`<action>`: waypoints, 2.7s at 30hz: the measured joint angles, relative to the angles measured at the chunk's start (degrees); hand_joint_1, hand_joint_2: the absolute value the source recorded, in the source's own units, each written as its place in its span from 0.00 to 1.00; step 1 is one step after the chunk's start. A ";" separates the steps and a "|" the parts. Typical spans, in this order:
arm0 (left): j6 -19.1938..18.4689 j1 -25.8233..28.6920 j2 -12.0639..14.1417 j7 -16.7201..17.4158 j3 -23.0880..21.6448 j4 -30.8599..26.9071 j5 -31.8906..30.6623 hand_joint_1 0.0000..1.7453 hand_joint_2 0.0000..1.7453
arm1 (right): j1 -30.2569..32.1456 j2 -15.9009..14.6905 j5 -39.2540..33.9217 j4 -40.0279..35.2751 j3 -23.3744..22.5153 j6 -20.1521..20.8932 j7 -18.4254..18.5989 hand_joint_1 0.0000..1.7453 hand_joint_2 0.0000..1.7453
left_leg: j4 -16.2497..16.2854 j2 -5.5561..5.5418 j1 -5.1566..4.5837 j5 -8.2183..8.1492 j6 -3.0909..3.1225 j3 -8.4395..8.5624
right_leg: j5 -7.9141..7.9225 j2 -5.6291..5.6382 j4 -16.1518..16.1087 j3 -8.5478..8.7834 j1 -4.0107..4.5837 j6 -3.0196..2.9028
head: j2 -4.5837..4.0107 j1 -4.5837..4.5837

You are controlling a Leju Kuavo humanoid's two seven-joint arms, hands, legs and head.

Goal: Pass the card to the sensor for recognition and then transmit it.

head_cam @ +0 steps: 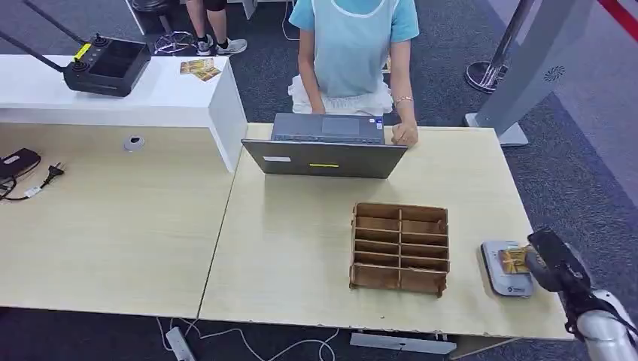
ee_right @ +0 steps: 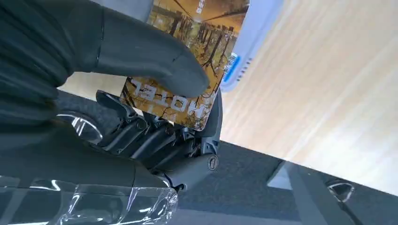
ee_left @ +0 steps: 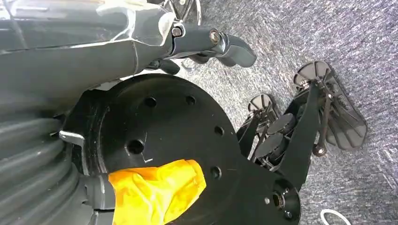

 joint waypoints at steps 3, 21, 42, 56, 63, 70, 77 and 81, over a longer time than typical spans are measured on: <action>0.00 0.01 0.00 0.00 0.04 0.02 -0.02 0.00 1.00 | 0.00 0.17 -0.39 -1.99 -1.20 0.13 -0.18 1.00 1.00 | 0.00 -0.01 0.00 0.00 0.00 0.00 | 0.00 -0.01 0.00 0.00 0.00 0.00 | 0.00 0.00; -0.07 0.06 -0.24 -0.20 1.01 0.02 -0.02 0.00 1.00 | 0.39 0.15 -1.92 -10.38 -2.60 3.23 -0.92 1.00 1.00 | 0.00 0.00 0.00 0.00 0.00 0.00 | 0.00 0.00 0.00 -0.01 0.00 0.00 | 0.00 0.00; -0.39 0.06 -0.26 -0.15 1.03 0.02 -1.35 0.00 1.00 | -6.84 0.13 0.22 -16.33 1.43 1.66 -1.70 1.00 1.00 | 0.00 0.01 0.00 0.04 -0.01 -0.02 | 0.01 0.01 0.02 -0.01 0.00 -0.01 | 0.00 0.00; -0.70 -0.05 -0.26 0.13 1.03 0.02 -3.82 0.00 1.00 | -20.78 0.04 12.16 -14.51 11.67 -3.10 2.40 1.00 1.00 | 0.00 -0.01 0.00 0.06 -0.03 -0.03 | 0.02 0.01 0.04 -0.01 0.00 -0.01 | 0.00 0.00; -0.90 -0.23 -0.26 0.44 1.01 0.00 -5.44 0.00 1.00 | -28.98 0.28 19.46 -9.98 19.15 -4.57 4.72 1.00 1.00 | 0.00 -0.03 0.00 0.08 -0.04 -0.03 | 0.02 0.00 0.06 -0.01 0.00 -0.02 | 0.00 0.00; -0.63 -0.35 -0.26 0.42 0.98 0.00 -6.47 0.00 1.00 | -33.81 1.07 21.27 -5.57 23.70 -4.79 5.05 1.00 1.00 | 0.00 -0.12 0.00 0.09 -0.04 -0.06 | 0.02 -0.07 0.05 0.00 0.00 -0.02 | 0.00 0.00; 0.28 -0.82 -0.44 0.00 0.07 0.00 -9.03 0.00 1.00 | -40.14 2.19 30.30 2.13 28.66 -8.02 8.24 1.00 1.00 | 0.00 -0.11 0.01 0.11 -0.03 -0.06 | 0.03 -0.07 0.05 -0.01 0.01 -0.02 | 0.00 0.00; 0.28 -0.83 -0.44 0.00 -0.50 0.00 -9.22 0.00 1.00 | -42.28 2.71 31.28 5.29 30.40 -8.46 8.52 1.00 1.00 | 0.01 -0.15 0.01 0.13 -0.06 -0.07 | 0.03 -0.10 0.06 -0.01 0.01 -0.02 | 0.00 0.00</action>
